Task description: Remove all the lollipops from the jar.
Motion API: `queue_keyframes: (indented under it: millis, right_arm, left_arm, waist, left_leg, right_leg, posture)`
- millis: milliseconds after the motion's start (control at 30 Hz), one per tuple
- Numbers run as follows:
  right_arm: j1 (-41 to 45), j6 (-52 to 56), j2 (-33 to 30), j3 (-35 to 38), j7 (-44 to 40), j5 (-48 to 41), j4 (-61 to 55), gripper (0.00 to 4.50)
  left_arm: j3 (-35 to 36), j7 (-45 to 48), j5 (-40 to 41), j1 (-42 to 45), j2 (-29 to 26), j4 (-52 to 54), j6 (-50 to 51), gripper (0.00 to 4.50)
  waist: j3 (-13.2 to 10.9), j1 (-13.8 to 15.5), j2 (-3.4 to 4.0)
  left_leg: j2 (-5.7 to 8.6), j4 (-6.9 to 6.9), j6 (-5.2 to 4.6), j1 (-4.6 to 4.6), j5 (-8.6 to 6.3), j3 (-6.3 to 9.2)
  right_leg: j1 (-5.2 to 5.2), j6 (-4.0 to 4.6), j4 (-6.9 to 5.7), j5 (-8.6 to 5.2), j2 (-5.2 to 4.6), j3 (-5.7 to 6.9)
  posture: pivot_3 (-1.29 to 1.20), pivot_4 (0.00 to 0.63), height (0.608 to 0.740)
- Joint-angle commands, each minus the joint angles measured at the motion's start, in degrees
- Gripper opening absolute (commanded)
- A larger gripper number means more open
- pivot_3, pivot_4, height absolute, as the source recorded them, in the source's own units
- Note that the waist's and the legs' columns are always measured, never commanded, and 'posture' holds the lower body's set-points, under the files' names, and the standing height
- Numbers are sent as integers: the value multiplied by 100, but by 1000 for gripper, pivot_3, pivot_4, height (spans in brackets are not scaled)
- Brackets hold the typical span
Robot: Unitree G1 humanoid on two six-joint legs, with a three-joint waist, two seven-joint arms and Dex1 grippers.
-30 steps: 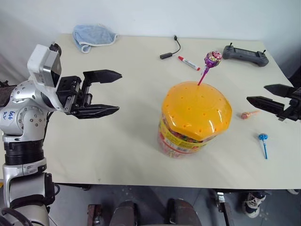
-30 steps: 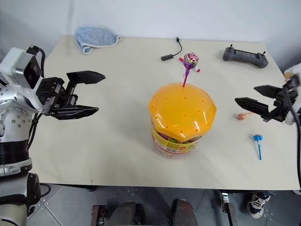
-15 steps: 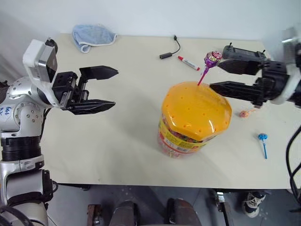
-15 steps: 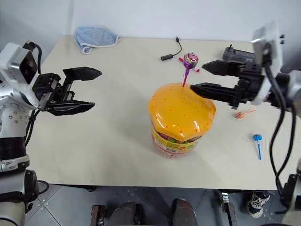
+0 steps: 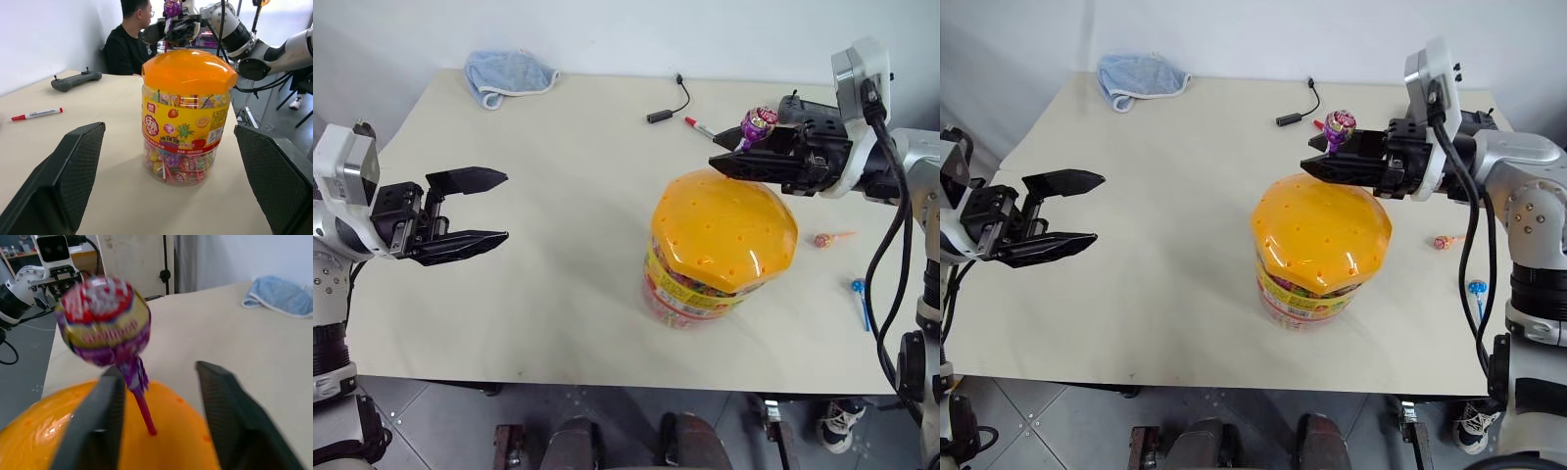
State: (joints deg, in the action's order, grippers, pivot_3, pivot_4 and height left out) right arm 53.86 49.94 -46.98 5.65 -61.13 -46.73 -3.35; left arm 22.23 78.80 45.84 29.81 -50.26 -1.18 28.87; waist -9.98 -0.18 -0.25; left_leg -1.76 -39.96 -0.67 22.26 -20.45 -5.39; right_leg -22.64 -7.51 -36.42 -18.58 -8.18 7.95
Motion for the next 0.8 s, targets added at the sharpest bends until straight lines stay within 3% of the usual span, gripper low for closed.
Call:
queue_keyframes:
  millis: [33, 100, 467, 667, 800]
  right_arm:
    - [300, -134, 29, 167, 0, 11, 32, 734]
    - [446, -129, 75, 268, 120, 17, 129, 27]
    - [1004, -77, -227, 843, 682, 175, 555, 27]
    - [706, 87, -770, 1292, 1109, 346, 585, 27]
    - [2, 307, -1287, 1692, 1333, 484, 487, 27]
  left_arm:
    - [262, -84, 183, -141, -95, 325, 9, 4500]
    - [278, -80, 211, -194, -94, 371, -16, 4500]
    - [282, -3, 310, -260, -19, 404, -114, 4500]
    - [206, 26, 312, -236, 65, 371, -181, 4500]
    - [75, 68, 246, -166, 157, 271, -266, 4500]
  waist:
    - [0, -11, 0]
    - [0, -15, 0]
    - [0, 2, 0]
    - [0, 2, 0]
    - [0, 23, 0]
  left_leg:
    - [0, 1, 0, 0, 0, -1]
    - [-1, 2, 0, 0, 0, -1]
    - [0, 2, 1, 0, -1, -4]
    - [1, 5, 1, 1, -1, -4]
    - [1, 6, 1, 1, -1, -5]
  right_leg:
    - [-1, 0, -1, 0, 0, -1]
    - [-5, 0, -3, 0, 0, -1]
    - [-6, 0, -5, 0, 0, -2]
    - [-6, 0, -4, 0, -2, -3]
    - [-5, 0, -2, 0, -2, -3]
  posture:
    - [0, 150, 740]
    - [0, 150, 740]
    - [0, 150, 740]
    - [0, 150, 740]
    - [0, 150, 740]
